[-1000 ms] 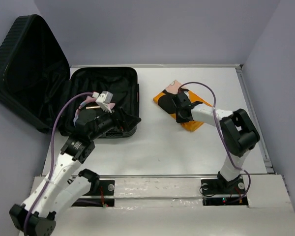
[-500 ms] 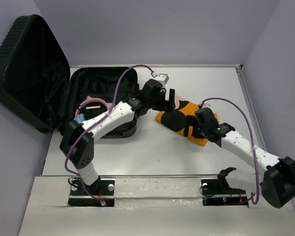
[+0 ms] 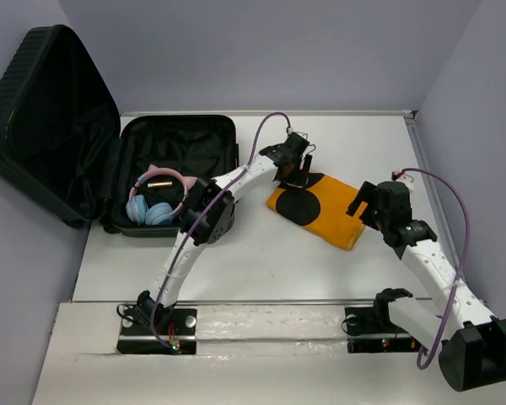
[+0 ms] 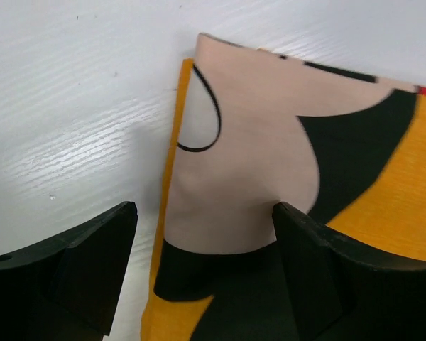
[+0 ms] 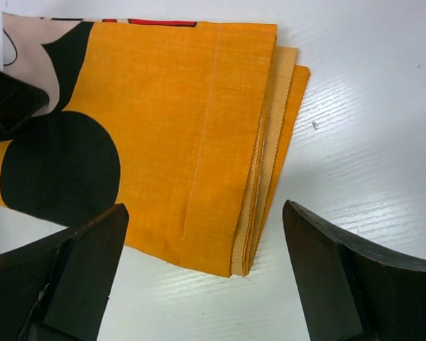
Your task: Pack the luggage
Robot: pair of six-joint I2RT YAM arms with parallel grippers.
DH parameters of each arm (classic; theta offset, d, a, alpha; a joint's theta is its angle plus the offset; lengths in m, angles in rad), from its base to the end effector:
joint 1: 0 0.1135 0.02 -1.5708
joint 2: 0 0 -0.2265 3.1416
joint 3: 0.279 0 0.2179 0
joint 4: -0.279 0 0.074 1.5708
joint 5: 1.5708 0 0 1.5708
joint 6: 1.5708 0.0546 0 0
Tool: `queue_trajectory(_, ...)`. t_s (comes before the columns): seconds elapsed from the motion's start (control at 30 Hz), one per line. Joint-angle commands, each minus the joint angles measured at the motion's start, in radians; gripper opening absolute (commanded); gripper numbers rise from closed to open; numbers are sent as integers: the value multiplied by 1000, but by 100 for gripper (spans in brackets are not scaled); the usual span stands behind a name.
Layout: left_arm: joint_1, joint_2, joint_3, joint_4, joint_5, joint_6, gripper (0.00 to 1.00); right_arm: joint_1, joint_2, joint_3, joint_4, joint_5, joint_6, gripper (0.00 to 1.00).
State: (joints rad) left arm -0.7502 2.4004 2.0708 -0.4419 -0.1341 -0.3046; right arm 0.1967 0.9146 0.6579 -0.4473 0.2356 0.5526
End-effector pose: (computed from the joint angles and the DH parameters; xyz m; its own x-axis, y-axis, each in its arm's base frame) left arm 0.3682 -0.3332 0.1661 -0.6682 0.2164 -0.7118 0.4247 0.8965 -0.1261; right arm 0.1952 0.0259 0.2156 -0.5485 0.4112 -0.7281 0.3200 0.9077 0.2715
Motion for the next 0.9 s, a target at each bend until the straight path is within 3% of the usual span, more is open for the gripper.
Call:
queue_trajectory(0.0, 18, 12, 46, -63, 16, 15, 87, -57, 24, -43, 87, 4, 30, 96)
queue_trajectory(0.13, 20, 31, 12, -34, 31, 10, 87, -66, 117, -63, 130, -42, 55, 96)
queue_trajectory(0.2, 20, 37, -12, -21, 92, 9, 81, -66, 156, -73, 156, -58, 67, 96)
queue_trajectory(0.33, 20, 26, -102, 49, 218, -4, 55, -66, 269, -87, 191, -97, 89, 95)
queue_trajectory(0.5, 18, -20, -215, 153, 258, -28, 37, -66, 392, -101, 266, -174, 102, 94)
queue_trajectory(0.57, 20, -32, -267, 190, 296, -40, 28, -66, 432, -93, 291, -190, 105, 85)
queue_trajectory(0.63, 18, -46, -296, 239, 327, -54, 22, -66, 449, -83, 282, -193, 105, 86)
queue_trajectory(0.7, 18, -56, -334, 268, 358, -76, 11, -66, 449, -81, 315, -226, 105, 69)
queue_trajectory(0.73, 17, -66, -343, 287, 366, -80, 6, -66, 451, -83, 329, -280, 118, 51)
queue_trajectory(0.87, 18, -139, -417, 341, 384, -90, 6, -66, 440, -81, 424, -352, 124, 11)
